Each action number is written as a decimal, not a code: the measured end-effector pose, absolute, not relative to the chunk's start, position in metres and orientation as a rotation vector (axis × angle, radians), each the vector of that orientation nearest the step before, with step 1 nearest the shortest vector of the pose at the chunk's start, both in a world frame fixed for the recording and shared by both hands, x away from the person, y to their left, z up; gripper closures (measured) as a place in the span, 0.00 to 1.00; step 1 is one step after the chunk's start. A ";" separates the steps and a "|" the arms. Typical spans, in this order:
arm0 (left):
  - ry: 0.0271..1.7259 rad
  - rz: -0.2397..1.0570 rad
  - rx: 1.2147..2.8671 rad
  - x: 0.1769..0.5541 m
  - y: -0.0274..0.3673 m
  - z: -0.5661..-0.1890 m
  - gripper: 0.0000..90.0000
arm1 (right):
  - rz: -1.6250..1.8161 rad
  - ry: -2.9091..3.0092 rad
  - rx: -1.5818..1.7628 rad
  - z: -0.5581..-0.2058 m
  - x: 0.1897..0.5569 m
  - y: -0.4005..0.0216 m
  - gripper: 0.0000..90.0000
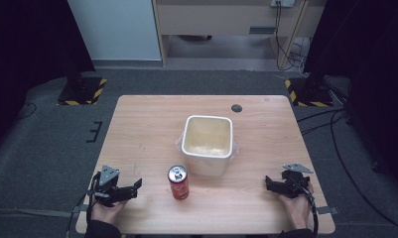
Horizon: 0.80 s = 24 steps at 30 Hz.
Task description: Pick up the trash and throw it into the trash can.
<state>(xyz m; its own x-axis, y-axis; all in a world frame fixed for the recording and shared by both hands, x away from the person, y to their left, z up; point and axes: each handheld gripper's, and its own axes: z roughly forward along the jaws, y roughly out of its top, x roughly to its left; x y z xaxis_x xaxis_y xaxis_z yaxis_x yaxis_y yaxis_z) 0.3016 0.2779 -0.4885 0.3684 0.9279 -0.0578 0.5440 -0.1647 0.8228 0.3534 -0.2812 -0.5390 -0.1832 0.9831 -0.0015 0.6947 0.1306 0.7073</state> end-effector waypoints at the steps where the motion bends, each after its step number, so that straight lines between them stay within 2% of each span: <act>1: 1.273 0.613 1.822 0.301 0.276 -0.485 0.05 | 0.803 1.940 1.611 -0.539 0.353 -0.281 0.00; 10: 1.168 0.589 1.723 0.291 0.258 -0.448 0.06 | 0.800 1.933 1.617 -0.539 0.353 -0.281 0.01; 24: 1.012 0.582 1.710 0.292 0.211 -0.408 0.06 | 0.798 1.928 1.620 -0.539 0.353 -0.281 0.01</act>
